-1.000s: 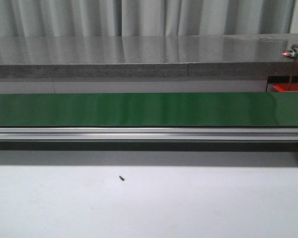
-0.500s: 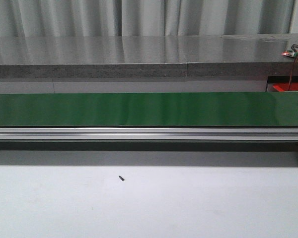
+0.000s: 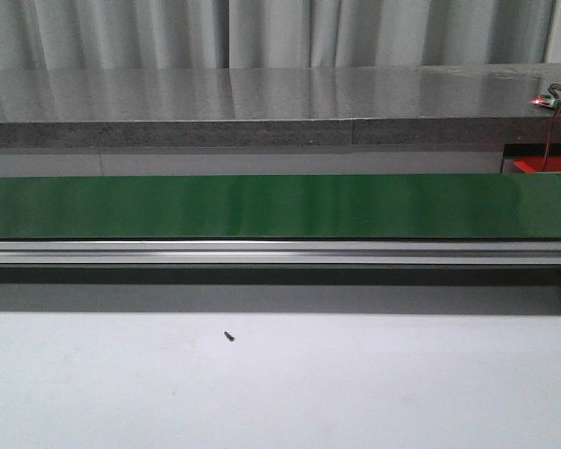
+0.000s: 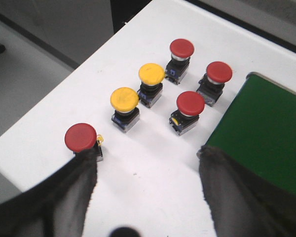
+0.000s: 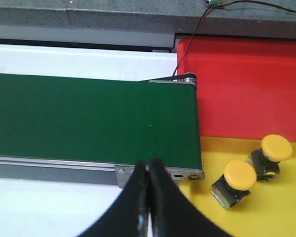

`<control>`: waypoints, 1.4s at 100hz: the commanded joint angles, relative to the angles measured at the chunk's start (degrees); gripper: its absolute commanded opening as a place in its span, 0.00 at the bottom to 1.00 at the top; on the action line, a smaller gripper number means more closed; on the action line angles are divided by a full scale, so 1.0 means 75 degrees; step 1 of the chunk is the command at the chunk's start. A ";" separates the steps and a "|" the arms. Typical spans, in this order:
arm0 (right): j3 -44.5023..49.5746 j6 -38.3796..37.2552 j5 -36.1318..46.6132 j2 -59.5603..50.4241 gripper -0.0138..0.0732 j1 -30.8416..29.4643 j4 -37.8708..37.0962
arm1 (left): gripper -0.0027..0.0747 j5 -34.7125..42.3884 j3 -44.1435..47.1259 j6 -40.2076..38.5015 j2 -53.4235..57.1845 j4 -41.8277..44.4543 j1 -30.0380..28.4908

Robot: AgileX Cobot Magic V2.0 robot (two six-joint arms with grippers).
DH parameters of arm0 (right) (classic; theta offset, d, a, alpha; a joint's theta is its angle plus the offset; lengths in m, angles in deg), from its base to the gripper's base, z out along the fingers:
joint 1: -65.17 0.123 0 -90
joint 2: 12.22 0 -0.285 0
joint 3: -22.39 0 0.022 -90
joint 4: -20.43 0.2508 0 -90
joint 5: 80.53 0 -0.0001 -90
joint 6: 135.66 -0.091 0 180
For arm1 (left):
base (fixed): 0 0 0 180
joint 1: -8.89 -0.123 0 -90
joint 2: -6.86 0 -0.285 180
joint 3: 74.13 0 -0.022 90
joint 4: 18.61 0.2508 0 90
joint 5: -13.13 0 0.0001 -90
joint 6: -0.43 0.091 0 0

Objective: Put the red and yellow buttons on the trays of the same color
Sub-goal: 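Close the left gripper on the red button and lift it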

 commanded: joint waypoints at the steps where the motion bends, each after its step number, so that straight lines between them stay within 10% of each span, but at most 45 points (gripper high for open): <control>1: -0.0193 0.0059 0.0603 -0.0017 0.08 0.0019 -0.0001 | 0.73 0.0527 -0.0209 -0.0071 -0.0252 -0.0074 -0.0122; 140: -0.0193 0.0059 0.0603 -0.0017 0.08 0.0019 -0.0001 | 0.72 0.1265 -0.0800 -0.0021 -0.4423 -0.0483 -0.1529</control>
